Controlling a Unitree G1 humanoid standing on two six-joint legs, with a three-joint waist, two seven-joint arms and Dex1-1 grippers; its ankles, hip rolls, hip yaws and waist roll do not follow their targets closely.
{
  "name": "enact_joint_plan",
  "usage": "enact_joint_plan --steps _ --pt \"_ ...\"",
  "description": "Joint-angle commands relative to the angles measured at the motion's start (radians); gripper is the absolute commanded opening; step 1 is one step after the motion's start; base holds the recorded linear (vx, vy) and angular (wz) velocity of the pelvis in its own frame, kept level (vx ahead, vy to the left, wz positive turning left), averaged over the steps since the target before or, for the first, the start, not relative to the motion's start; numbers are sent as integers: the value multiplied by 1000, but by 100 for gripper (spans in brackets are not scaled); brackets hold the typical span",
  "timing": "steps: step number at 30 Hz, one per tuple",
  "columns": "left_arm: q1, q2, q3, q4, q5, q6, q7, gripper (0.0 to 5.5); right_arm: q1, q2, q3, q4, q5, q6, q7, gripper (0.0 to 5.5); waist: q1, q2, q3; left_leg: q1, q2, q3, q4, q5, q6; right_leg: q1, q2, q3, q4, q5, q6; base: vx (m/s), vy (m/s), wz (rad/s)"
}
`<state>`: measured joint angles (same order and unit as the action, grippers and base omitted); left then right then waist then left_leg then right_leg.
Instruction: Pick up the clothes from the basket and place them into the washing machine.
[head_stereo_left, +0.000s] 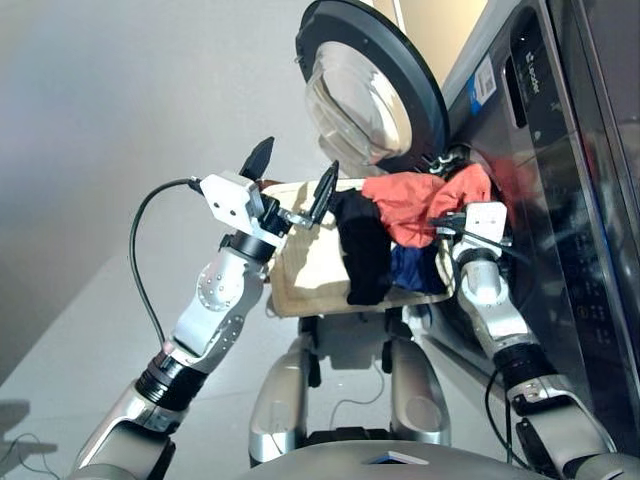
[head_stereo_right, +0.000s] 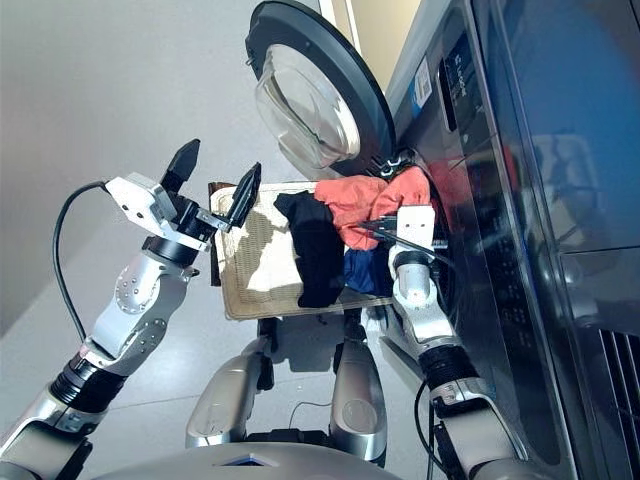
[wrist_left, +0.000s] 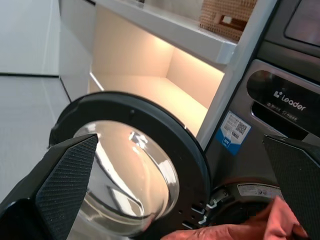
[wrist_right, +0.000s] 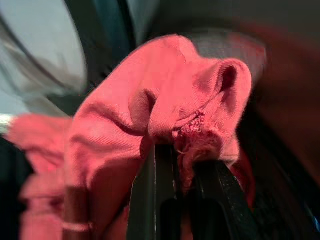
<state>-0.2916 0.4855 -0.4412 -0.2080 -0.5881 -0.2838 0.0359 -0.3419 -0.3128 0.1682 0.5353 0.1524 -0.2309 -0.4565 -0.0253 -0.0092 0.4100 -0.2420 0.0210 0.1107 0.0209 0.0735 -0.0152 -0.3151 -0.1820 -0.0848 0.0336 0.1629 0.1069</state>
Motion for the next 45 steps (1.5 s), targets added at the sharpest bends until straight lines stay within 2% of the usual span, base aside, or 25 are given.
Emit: enact_joint_plan --steps 1,6,12,18,28,35,41,45 --pt "-51 5 -22 -49 4 -100 43 550 -86 19 -17 33 -109 -65 -199 0 24 -11 -27 -42 48 -40 108 -53 -69 -6 -30 19 107 -81 74 0 0 0" --pt "-89 -1 -55 -51 5 -100 68 550 -179 7 -20 206 -102 -5 -272 0 33 -17 -11 -74 54 -49 151 -67 -69 -32 -22 20 149 -98 67 0 0 0" --pt "-139 -36 -92 -18 10 -105 106 550 -298 -43 -50 353 -68 9 -345 0 53 -7 25 -155 54 -71 248 -98 -72 -105 -13 22 249 -134 59 0 0 0" --pt "-148 -51 -133 21 31 -96 124 550 -408 -163 -66 490 -51 40 -389 0 73 12 59 -269 59 -82 367 -134 -75 -225 -8 29 374 -170 52 -7 -1 31" --pt "-146 -46 -148 16 39 -92 142 550 -547 -422 -97 657 40 73 -419 0 75 41 100 -463 63 -92 505 -167 -80 -425 -9 44 520 -210 42 -5 -1 10" --pt "-134 -13 -150 -17 64 -82 167 550 -676 -615 -49 762 98 114 -412 0 74 48 110 -606 68 -88 598 -193 -85 -577 -14 62 609 -227 39 0 0 0" --pt "-137 12 -145 -38 77 -74 190 550 -766 -714 -12 843 151 142 -405 0 67 51 110 -681 72 -80 632 -202 -87 -657 -21 76 639 -226 39 0 0 0" --pt "-142 22 -137 -34 83 -69 203 550 -794 -752 -20 869 223 132 -404 0 59 49 110 -698 72 -75 639 -205 -87 -680 -23 82 648 -226 39 0 0 0"
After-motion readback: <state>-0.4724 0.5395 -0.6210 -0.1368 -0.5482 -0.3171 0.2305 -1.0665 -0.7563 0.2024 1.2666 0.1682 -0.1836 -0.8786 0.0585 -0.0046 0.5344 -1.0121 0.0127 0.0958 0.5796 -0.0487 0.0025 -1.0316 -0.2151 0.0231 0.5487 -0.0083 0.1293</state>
